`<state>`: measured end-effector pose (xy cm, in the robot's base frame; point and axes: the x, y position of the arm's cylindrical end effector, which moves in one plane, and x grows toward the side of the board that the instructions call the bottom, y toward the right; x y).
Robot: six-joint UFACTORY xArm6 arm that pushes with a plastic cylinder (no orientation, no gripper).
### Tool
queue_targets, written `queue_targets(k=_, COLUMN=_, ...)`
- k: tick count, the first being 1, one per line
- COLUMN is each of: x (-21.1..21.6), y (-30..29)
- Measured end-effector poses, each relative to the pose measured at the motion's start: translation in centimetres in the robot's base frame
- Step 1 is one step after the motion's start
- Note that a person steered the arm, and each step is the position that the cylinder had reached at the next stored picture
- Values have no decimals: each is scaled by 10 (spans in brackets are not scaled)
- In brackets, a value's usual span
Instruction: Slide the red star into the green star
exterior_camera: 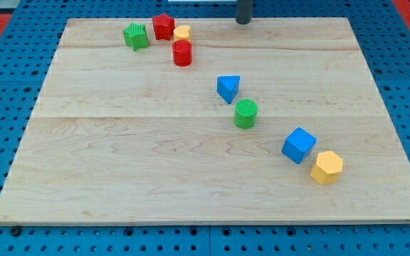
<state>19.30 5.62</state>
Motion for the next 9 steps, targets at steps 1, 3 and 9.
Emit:
queue_targets(k=1, x=0, y=-37)
queue_targets(k=3, x=0, y=-102)
queue_targets(k=9, x=-1, y=-155)
